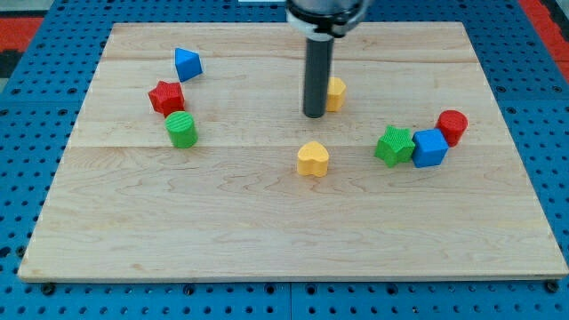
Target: Slide the hexagon diagonal top left to the heart
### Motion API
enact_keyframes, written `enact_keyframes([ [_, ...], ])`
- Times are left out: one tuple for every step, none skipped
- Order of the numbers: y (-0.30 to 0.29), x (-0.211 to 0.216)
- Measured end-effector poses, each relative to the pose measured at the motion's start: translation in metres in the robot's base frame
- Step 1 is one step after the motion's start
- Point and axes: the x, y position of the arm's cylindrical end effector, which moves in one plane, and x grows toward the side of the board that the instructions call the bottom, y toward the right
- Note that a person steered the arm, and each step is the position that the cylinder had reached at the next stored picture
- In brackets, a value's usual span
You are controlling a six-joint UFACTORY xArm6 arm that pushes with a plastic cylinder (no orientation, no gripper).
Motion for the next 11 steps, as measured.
enact_keyframes([
  [-0.004, 0.007],
  [0.064, 0.021],
  [0.089, -0.016],
  [0.047, -0.025],
  [-0.027, -0.026],
  [-0.039, -0.022],
  [0.0, -0.025],
  [0.006, -0.06],
  [-0.039, -0.061],
  [-0.077, -0.05],
  [-0.069, -0.002],
])
